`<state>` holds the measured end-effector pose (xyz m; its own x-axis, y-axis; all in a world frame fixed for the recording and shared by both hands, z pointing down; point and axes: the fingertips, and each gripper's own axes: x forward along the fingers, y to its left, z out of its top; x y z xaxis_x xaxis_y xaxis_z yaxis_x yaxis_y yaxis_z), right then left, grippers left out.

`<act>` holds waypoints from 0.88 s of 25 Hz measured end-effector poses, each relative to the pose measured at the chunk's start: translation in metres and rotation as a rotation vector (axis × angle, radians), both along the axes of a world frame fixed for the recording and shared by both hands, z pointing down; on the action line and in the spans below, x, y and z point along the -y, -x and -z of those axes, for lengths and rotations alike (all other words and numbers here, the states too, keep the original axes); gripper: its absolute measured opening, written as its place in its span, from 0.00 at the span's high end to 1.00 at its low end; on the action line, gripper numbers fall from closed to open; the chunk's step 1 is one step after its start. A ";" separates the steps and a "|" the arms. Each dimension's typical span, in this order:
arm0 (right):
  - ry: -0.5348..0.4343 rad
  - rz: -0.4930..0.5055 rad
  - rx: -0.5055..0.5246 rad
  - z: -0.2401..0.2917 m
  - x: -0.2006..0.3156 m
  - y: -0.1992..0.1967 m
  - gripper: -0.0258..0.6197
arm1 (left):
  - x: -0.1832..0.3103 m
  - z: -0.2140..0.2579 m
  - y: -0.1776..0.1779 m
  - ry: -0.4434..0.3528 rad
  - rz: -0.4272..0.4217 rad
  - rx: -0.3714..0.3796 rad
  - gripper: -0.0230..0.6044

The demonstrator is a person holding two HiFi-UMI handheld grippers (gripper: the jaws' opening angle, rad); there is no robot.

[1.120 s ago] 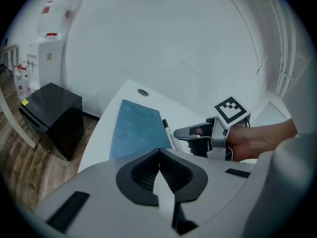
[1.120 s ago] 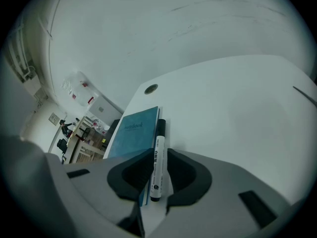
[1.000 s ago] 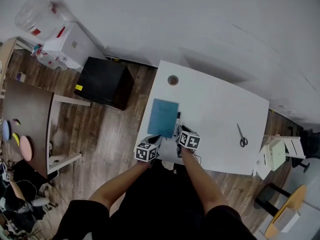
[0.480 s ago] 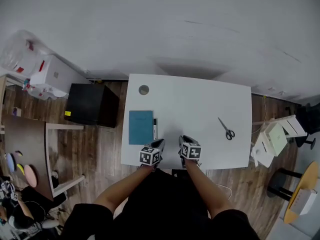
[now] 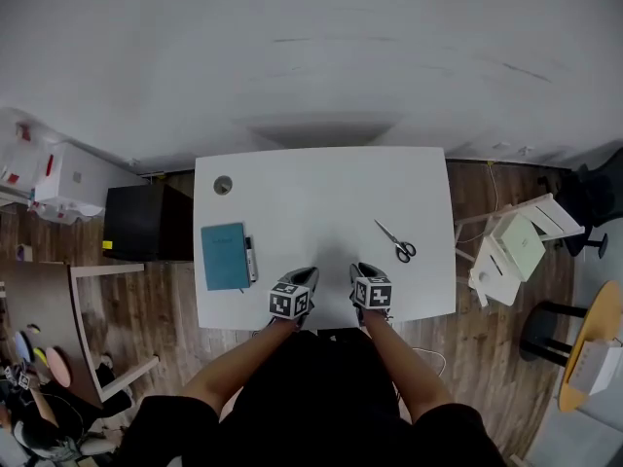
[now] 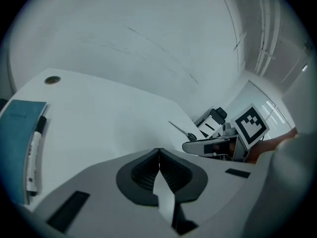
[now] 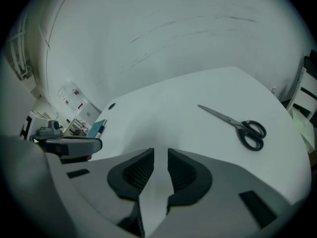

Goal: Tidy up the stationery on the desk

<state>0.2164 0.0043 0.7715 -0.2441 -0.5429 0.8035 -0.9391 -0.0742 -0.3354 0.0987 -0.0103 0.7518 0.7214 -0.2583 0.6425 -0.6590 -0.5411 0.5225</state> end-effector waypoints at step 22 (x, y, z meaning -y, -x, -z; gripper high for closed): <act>0.020 0.090 -0.113 -0.017 -0.006 -0.160 0.81 | -0.018 -0.016 -0.155 0.035 -0.049 -0.007 0.94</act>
<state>0.3765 0.0107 0.7881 -0.1985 -0.5069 0.8388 -0.9740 0.0064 -0.2266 0.2537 0.0073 0.7676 0.7373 -0.2006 0.6451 -0.6285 -0.5539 0.5461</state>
